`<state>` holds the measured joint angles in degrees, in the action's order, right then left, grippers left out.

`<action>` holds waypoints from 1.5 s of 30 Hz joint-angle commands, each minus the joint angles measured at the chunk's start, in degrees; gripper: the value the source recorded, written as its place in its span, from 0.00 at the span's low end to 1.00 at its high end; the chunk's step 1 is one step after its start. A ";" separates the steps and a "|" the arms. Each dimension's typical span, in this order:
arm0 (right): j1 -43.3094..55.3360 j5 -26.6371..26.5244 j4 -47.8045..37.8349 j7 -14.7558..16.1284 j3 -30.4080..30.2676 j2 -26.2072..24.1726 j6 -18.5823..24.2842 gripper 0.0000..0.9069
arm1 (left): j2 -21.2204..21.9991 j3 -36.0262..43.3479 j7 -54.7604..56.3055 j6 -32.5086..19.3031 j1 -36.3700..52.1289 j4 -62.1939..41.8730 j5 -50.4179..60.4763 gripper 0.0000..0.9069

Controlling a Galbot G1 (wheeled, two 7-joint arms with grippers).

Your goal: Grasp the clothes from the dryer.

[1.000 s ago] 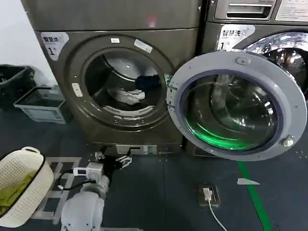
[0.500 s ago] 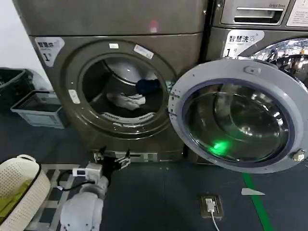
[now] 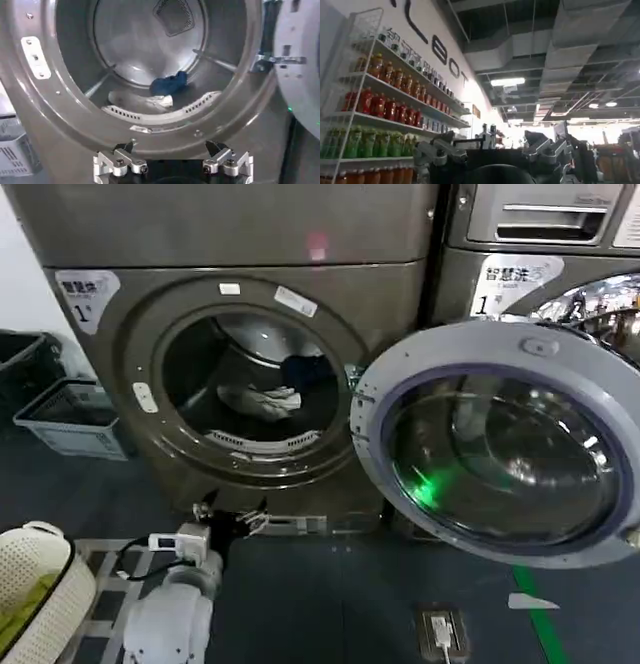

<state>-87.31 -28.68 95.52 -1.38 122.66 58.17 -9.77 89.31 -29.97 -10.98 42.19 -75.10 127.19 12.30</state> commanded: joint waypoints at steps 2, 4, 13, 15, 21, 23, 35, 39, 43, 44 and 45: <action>0.10 0.01 0.15 0.04 -0.05 0.07 0.09 1.00 | 0.14 0.08 0.01 2.81 0.19 0.07 -0.04 1.00; 0.21 0.05 0.03 0.05 -0.07 0.14 0.12 1.00 | 0.11 0.07 -0.09 2.81 0.15 0.14 -0.06 1.00; 0.47 0.16 -0.11 0.16 -0.21 0.25 0.16 1.00 | 0.18 -0.04 0.06 2.81 0.40 -0.23 -0.07 1.00; 0.38 0.15 -0.16 0.18 -0.15 0.36 0.18 1.00 | 0.20 -0.11 0.10 2.81 0.37 -0.23 -0.09 1.00; 0.08 0.07 -0.51 0.44 -0.13 0.43 0.50 1.00 | 0.26 0.01 0.09 2.81 0.05 -0.14 0.02 1.00; 0.31 0.08 -0.49 0.43 -0.23 0.43 0.44 1.00 | 0.43 -0.17 0.11 2.81 -0.01 -0.01 0.03 1.00; 0.24 0.01 -0.45 0.45 -0.45 0.61 0.49 1.00 | 0.31 -0.58 0.99 2.81 -0.63 -0.28 0.85 1.00; 0.39 0.02 -0.42 0.46 -0.53 0.65 0.49 1.00 | 0.24 -0.64 0.98 2.81 -0.41 -0.19 0.72 1.00; 0.45 0.04 -0.33 0.48 -0.67 0.67 0.48 1.00 | 0.22 -0.61 1.10 2.81 -0.50 -0.02 0.85 1.00; 0.51 0.05 -0.35 0.48 -0.70 0.65 0.47 1.00 | 0.23 -0.63 1.24 2.81 -0.54 -0.03 0.86 1.00; 0.60 0.07 -0.41 0.47 -0.74 0.61 0.47 1.00 | 0.23 -0.63 1.30 2.81 -0.57 -0.08 0.86 1.00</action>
<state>-86.78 -28.63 95.05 -0.91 121.94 58.82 -9.30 89.57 -30.58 -9.86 42.19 -75.61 127.08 12.94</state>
